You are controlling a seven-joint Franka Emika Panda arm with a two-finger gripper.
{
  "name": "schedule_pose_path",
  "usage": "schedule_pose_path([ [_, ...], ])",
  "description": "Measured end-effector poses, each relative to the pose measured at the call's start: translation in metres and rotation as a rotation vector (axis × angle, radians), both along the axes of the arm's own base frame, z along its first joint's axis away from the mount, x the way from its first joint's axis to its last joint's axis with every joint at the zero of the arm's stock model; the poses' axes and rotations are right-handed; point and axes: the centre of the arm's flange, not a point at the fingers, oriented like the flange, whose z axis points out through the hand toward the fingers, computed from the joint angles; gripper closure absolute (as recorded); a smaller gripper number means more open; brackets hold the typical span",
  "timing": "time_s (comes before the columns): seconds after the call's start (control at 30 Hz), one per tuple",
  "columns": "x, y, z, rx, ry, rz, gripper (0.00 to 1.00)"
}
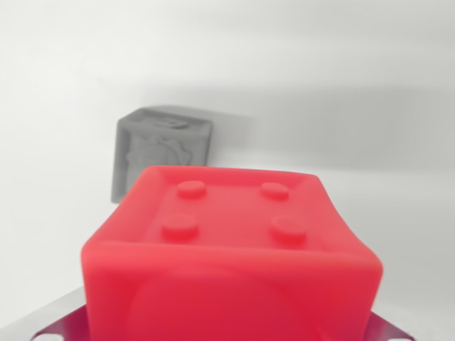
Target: Destack cube
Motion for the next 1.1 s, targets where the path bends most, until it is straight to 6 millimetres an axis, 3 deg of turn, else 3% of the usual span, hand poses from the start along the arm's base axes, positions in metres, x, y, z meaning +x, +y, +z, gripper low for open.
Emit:
schedule_pose_path([
  [1.1, 0.005, -0.066, -0.005, 0.001, 0.000, 0.176, 1.00],
])
